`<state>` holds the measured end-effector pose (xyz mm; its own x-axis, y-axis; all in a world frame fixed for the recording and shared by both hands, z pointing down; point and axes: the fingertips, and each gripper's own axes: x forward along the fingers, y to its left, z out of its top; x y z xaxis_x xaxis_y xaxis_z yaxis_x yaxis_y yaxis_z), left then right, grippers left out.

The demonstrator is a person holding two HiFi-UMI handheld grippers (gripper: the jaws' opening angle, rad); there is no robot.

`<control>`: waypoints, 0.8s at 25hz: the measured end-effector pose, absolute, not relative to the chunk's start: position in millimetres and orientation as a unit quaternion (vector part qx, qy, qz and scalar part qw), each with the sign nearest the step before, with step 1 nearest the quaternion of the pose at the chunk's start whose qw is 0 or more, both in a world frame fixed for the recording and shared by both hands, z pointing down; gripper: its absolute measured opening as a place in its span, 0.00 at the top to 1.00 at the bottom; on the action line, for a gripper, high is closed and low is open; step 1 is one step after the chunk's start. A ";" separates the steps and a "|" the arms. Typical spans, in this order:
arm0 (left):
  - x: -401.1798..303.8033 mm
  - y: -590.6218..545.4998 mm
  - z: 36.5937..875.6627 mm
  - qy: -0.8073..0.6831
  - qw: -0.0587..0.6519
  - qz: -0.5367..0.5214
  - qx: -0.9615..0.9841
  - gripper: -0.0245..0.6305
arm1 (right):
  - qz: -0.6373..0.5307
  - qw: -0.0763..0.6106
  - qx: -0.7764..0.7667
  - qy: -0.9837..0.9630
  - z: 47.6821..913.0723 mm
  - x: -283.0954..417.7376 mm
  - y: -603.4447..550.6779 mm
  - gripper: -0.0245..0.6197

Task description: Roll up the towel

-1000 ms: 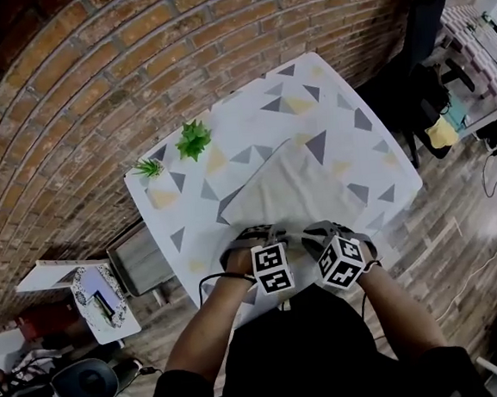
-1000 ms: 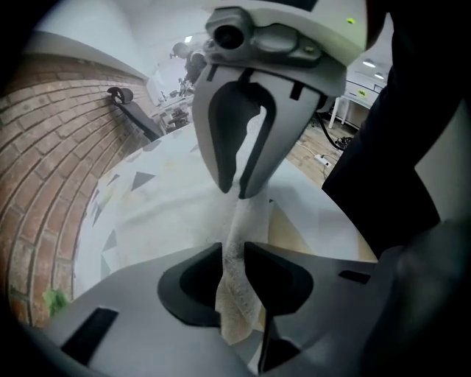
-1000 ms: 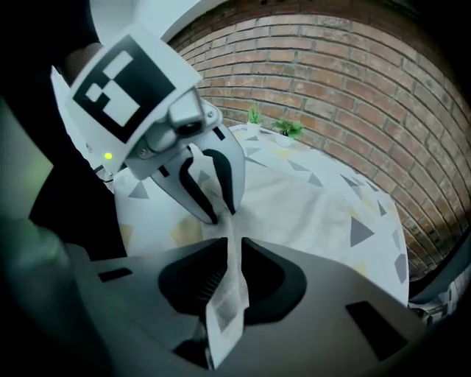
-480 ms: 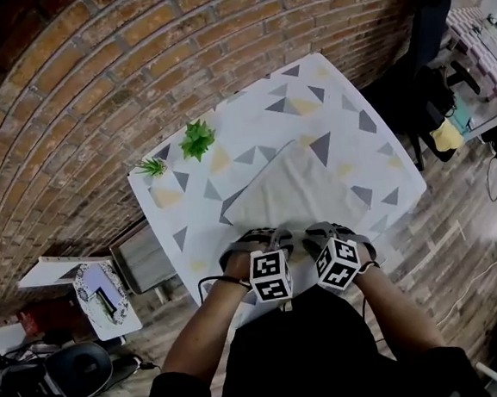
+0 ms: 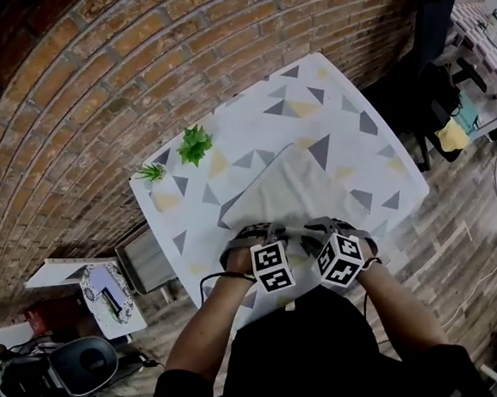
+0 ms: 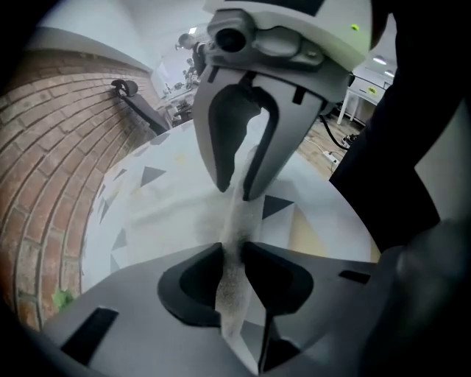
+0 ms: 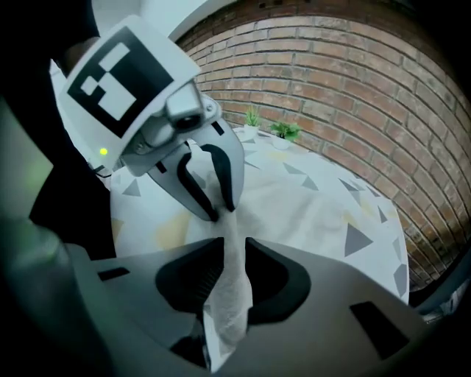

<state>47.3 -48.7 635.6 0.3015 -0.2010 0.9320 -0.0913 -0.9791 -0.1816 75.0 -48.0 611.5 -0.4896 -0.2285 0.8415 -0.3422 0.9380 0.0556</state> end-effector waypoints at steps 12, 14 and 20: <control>50.7 -85.0 623.3 0.160 0.035 -0.586 -0.794 0.80 | 0.050 0.497 0.145 -0.854 624.6 92.5 -54.0 0.80; 54.2 -83.2 615.3 0.161 0.034 -0.574 -0.802 0.80 | 0.048 0.499 0.152 -0.852 624.3 95.1 -61.8 0.80; 65.7 -63.7 613.0 0.108 0.050 -0.556 -0.822 0.80 | 0.044 0.515 0.178 -0.837 625.8 100.2 -84.5 0.82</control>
<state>65.7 -63.7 613.0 0.3576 -0.2341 0.9041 -0.1219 -0.9715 -0.2033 100.2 -84.5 625.8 -0.4066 -0.2523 0.8781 -0.3435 0.9328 0.1089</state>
